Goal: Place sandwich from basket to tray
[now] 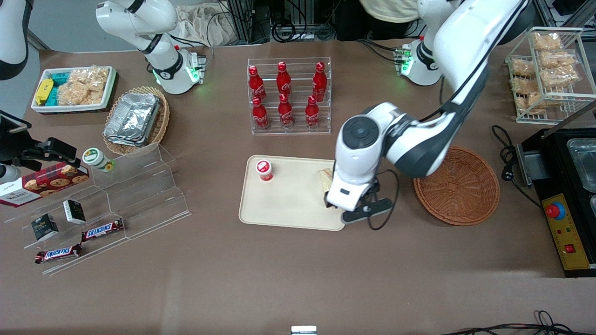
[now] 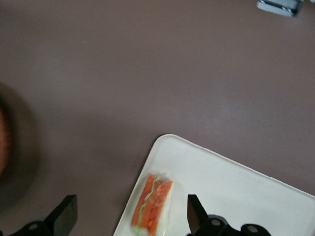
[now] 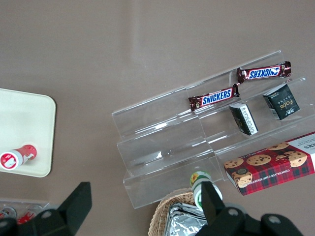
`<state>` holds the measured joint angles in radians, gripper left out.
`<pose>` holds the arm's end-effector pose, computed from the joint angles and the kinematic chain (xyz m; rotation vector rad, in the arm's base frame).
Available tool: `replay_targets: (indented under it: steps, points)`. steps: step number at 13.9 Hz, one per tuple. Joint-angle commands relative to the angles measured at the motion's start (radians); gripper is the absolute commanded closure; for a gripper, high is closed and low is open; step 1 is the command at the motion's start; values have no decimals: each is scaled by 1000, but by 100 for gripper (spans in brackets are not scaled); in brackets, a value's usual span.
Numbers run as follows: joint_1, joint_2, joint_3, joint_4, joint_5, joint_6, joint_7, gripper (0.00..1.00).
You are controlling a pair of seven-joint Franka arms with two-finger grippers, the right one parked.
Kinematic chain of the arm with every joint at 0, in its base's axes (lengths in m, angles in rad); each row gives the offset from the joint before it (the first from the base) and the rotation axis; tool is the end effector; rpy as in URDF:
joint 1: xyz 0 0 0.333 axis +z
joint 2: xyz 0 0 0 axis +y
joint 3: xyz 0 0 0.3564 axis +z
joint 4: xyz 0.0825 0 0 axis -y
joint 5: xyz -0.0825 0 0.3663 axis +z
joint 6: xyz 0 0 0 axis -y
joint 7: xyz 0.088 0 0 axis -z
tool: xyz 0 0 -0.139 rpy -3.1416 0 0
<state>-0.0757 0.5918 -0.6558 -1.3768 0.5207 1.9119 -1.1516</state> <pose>0.6245 -0.3558 0.4343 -3.0462 -0.5478 -0.2486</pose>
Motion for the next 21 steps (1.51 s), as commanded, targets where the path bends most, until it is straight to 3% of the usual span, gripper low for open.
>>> replay_targets:
  steps: [1, 4, 7, 12, 17, 21]
  points:
    - [45, -114, 2, -38, -63, -82, -8, 0]
    - [111, -193, 1, -38, -138, -137, 48, 0]
    - [183, -289, 25, -36, -278, -236, 261, 0]
    - [154, -424, 275, -54, -441, -352, 600, 0]
    - [11, -555, 614, -151, -542, -367, 900, 0]
    - [10, -596, 696, -174, -553, -393, 1044, 0]
